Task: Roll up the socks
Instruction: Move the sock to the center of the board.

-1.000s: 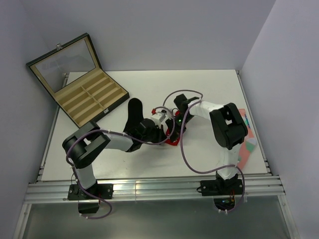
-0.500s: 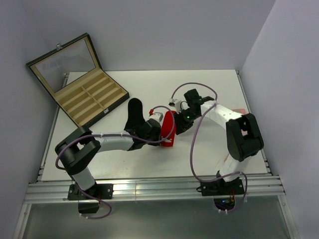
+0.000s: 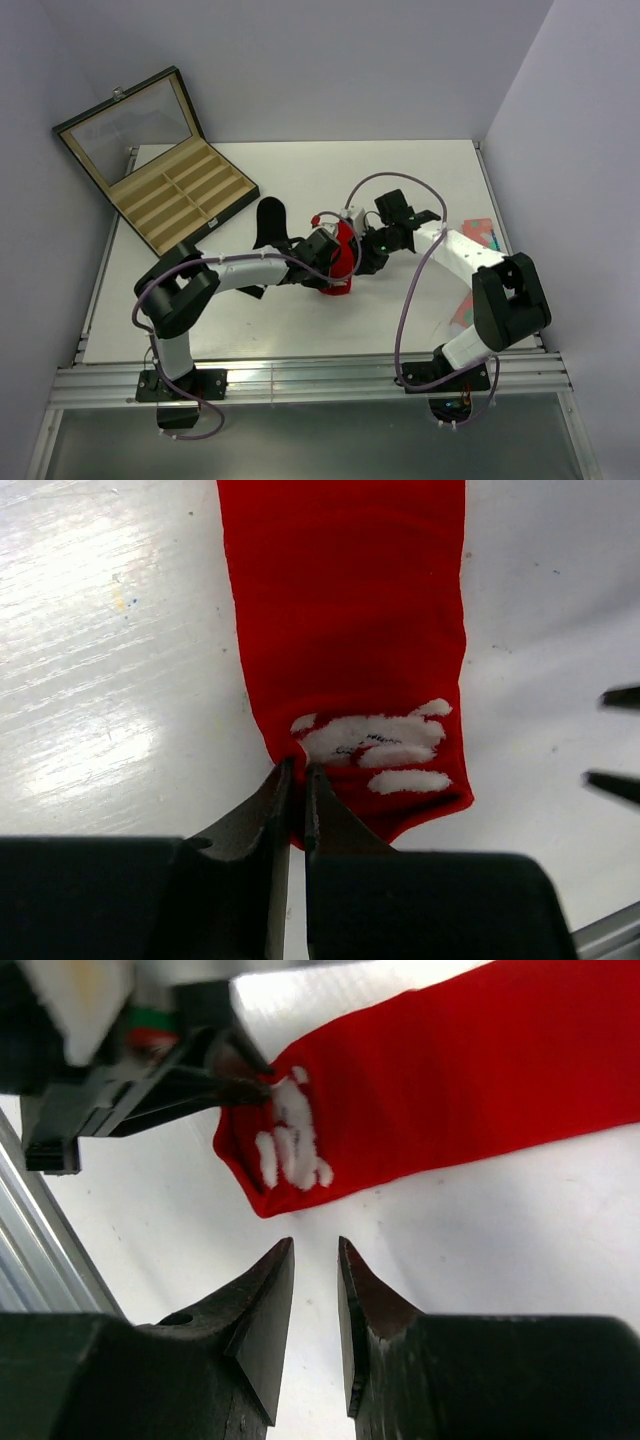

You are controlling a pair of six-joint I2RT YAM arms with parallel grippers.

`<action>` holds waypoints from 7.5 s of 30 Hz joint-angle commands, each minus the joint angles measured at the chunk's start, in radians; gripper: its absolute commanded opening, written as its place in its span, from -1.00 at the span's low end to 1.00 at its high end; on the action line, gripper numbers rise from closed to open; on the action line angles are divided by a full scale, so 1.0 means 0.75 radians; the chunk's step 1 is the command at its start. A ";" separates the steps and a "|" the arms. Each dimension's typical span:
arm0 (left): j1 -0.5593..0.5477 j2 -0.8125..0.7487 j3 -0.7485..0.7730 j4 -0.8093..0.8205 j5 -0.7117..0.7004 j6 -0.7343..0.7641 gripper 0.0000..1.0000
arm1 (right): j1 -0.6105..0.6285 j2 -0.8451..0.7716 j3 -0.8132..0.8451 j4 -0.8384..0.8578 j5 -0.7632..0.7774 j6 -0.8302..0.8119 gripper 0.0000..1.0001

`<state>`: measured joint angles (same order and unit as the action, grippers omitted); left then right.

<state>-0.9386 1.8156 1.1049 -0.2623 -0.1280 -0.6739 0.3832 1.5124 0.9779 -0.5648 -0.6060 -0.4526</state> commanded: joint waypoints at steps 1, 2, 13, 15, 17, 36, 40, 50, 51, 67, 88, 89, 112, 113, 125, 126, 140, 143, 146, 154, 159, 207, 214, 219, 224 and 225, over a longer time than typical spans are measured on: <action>-0.006 0.058 0.073 -0.102 0.064 0.001 -0.99 | 0.092 -0.059 -0.066 0.082 0.029 -0.065 -0.37; -0.006 0.072 0.075 -0.102 0.074 0.003 -0.99 | 0.127 -0.055 -0.068 0.082 0.035 -0.067 -0.37; 0.020 0.099 0.089 -0.055 0.187 -0.003 -0.99 | 0.223 -0.047 -0.064 0.088 0.033 -0.088 -0.26; 0.030 0.095 0.073 -0.027 0.211 -0.006 -0.99 | 0.244 -0.045 -0.083 0.107 0.029 -0.088 -0.25; 0.041 0.097 0.063 -0.006 0.226 -0.012 -0.99 | 0.262 -0.022 -0.083 0.101 0.023 -0.090 -0.25; 0.165 -0.022 -0.164 0.043 0.077 -0.100 -0.99 | -0.032 0.000 0.099 0.002 0.075 -0.123 -0.41; 0.190 -0.118 -0.258 0.049 0.007 -0.177 -0.99 | -0.030 0.100 0.168 -0.024 0.078 -0.108 -0.41; 0.221 -0.310 -0.351 -0.008 0.005 -0.194 -0.99 | -0.014 0.146 0.214 0.037 -0.039 -0.173 -0.43; 0.221 -0.266 -0.328 -0.020 0.043 -0.165 -0.99 | -0.006 0.123 0.191 0.055 -0.051 -0.184 -0.43; 0.257 -0.040 -0.070 -0.200 0.224 0.009 -0.99 | 0.338 -0.108 -0.048 0.301 -0.123 -0.160 -0.38; 0.325 -0.038 -0.085 -0.188 0.279 0.076 -0.99 | 0.481 0.111 -0.187 0.747 0.061 -0.008 -0.42; 0.327 -0.036 -0.084 -0.188 0.285 0.080 -0.99 | 0.483 0.113 -0.183 0.747 0.068 -0.002 -0.43; 0.325 -0.012 -0.046 -0.119 0.406 0.066 -0.99 | 0.434 -0.278 -0.213 0.342 0.303 -0.270 -0.46; 0.315 -0.001 -0.044 -0.102 0.414 0.048 -0.99 | 0.434 -0.298 -0.242 0.338 0.278 -0.294 -0.46; 0.168 0.013 -0.033 -0.012 0.459 -0.110 -0.99 | 0.436 -0.440 -0.478 0.405 0.272 -0.431 -0.43; 0.165 0.013 -0.033 -0.010 0.459 -0.110 -0.99 | 0.438 -0.431 -0.478 0.405 0.270 -0.429 -0.43; 0.141 0.054 -0.003 -0.006 0.469 -0.128 -0.99 | 0.606 -0.382 -0.533 0.467 0.374 -0.417 -0.45; 0.141 0.058 0.005 -0.004 0.475 -0.132 -0.99 | 0.632 -0.368 -0.545 0.477 0.403 -0.423 -0.45; 0.141 0.064 0.016 -0.006 0.482 -0.128 -0.99 | 0.655 -0.358 -0.572 0.510 0.436 -0.423 -0.46; 0.129 0.079 0.006 0.008 0.494 -0.130 -0.99 | 0.665 -0.333 -0.610 0.618 0.532 -0.440 -0.46; 0.125 0.083 0.003 0.008 0.490 -0.128 -0.99 | 0.665 -0.392 -0.621 0.630 0.522 -0.446 -0.45; 0.120 0.072 -0.025 0.049 0.504 -0.149 -0.99 | 0.684 -0.339 -0.737 0.720 0.724 -0.558 -0.24; 0.116 -0.022 -0.119 0.153 0.467 -0.277 -0.98 | 0.626 -0.376 -0.758 0.710 0.683 -0.509 -0.51; 0.098 -0.107 -0.225 0.268 0.408 -0.433 -0.91 | 0.516 -0.433 -0.762 0.684 0.589 -0.517 -0.65; 0.047 -0.150 -0.273 0.401 0.328 -0.543 -0.73 | 0.402 -0.462 -0.748 0.606 0.481 -0.538 -0.68; 0.039 -0.153 -0.271 0.409 0.312 -0.550 -0.71 | 0.389 -0.458 -0.744 0.592 0.458 -0.550 -0.68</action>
<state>-0.8871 1.7481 0.9146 -0.0010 0.1627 -1.0256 0.7238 1.1870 0.4221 -0.0437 -0.2447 -0.8509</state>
